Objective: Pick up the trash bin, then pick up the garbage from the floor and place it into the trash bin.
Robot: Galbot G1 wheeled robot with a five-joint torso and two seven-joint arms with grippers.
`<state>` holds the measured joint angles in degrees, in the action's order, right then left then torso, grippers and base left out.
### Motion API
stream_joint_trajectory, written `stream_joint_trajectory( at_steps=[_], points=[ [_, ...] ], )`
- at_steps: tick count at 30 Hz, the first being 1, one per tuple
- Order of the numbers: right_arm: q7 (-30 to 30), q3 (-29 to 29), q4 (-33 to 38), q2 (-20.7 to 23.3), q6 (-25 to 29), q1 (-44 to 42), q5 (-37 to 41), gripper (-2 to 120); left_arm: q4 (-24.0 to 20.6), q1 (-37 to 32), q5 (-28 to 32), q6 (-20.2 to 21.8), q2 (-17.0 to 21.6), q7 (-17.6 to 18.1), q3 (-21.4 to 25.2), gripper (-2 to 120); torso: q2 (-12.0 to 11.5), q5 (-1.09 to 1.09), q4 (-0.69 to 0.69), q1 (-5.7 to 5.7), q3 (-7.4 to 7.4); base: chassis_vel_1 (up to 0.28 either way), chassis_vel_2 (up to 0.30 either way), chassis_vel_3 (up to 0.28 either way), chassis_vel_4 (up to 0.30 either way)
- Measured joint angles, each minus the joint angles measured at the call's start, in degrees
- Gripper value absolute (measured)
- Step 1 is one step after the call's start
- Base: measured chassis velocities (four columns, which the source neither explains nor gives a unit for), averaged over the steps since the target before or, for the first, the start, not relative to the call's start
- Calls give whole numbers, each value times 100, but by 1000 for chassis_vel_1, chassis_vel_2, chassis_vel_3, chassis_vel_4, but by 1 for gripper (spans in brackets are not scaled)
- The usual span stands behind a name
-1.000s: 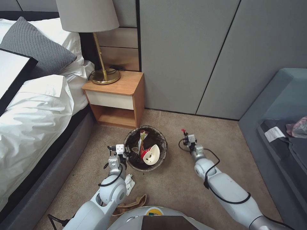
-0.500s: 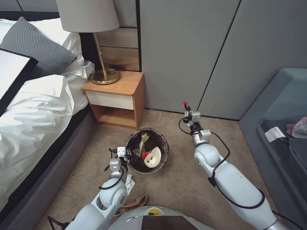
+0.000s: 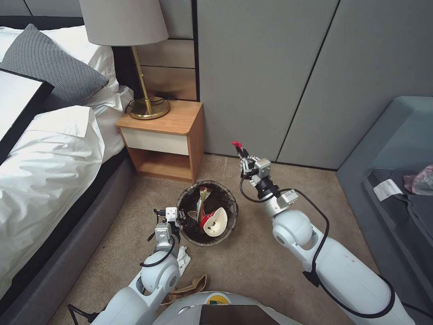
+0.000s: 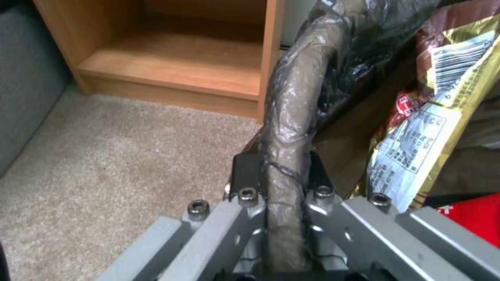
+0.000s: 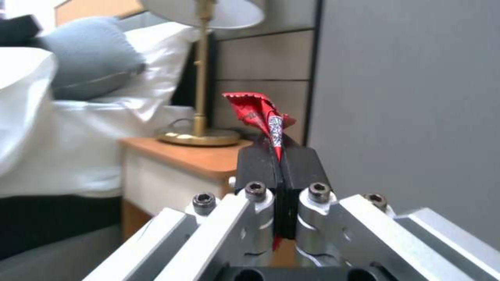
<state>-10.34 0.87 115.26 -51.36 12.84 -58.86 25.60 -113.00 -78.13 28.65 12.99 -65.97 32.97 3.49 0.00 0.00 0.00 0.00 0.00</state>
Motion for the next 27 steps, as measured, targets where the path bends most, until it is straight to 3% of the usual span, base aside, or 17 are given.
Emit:
stream_joint_trajectory(
  at_steps=[16, 27],
  points=[
    [129, 1087, -49, 256, 63, -124, -263, 0, -3, 24, -4, 7, -5, 1, -21, 2, 0, 0, 0, 0, 1, 0, 0, 0, 0],
    [159, 1424, -345, 195, 86, -58, -487, 0, -2, 35, -3, 9, -49, 3, 1, 2, 0, -1, 0, 0, 1, 0, 0, 0, 0]
  ],
)
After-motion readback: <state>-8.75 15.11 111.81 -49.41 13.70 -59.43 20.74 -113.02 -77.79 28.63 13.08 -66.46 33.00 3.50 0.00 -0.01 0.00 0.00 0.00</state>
